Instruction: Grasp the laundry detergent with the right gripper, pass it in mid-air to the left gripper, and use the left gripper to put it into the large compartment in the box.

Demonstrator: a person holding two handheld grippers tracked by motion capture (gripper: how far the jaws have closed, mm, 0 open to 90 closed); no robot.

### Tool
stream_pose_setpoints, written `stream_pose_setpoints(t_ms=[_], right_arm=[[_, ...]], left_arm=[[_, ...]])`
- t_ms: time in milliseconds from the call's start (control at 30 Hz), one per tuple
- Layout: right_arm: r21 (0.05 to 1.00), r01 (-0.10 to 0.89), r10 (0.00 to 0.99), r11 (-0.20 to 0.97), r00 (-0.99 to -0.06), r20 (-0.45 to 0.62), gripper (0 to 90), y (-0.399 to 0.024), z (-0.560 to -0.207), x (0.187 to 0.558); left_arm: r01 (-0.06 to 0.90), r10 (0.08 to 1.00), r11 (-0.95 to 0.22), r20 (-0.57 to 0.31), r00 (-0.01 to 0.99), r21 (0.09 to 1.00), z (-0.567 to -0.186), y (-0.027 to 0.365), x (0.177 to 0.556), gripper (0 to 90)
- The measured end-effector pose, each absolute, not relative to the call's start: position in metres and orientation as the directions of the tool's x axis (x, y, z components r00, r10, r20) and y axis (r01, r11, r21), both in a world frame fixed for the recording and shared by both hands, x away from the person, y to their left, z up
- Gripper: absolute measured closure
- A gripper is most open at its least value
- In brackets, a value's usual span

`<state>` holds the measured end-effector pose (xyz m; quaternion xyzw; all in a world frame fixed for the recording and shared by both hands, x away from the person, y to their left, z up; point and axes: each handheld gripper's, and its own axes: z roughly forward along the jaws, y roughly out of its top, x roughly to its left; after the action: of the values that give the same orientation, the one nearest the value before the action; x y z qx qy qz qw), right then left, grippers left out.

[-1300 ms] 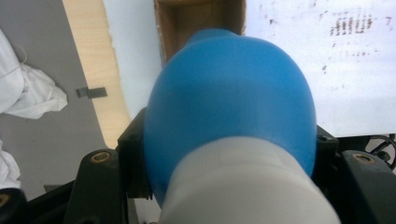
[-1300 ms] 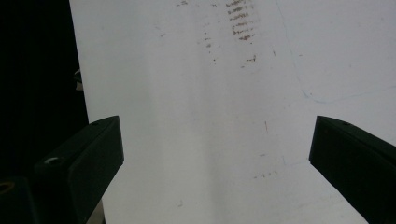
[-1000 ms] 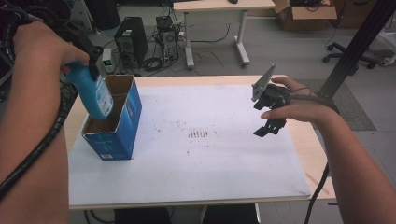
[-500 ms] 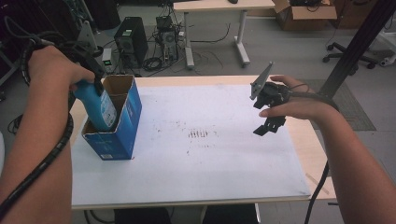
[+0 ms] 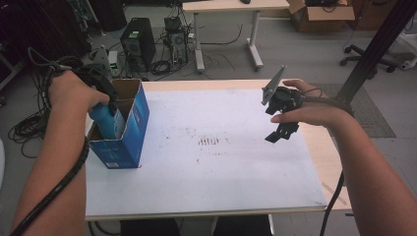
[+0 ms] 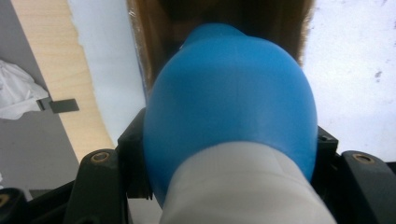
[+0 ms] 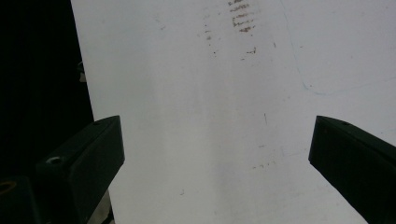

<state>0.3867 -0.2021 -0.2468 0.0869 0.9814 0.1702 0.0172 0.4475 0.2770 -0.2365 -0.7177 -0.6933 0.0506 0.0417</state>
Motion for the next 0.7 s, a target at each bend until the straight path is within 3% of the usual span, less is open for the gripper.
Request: stream_pose_setpoints(t_ms=[700], right_arm=[[0.358, 0.172, 0.185, 0.918, -0.983, -0.001, 3.4, -0.207, -0.252, 0.385]], left_arm=[[0.987, 0.999, -0.034, -0.02, 0.031, -0.154, -0.294, 0.276, 0.449, 37.8]])
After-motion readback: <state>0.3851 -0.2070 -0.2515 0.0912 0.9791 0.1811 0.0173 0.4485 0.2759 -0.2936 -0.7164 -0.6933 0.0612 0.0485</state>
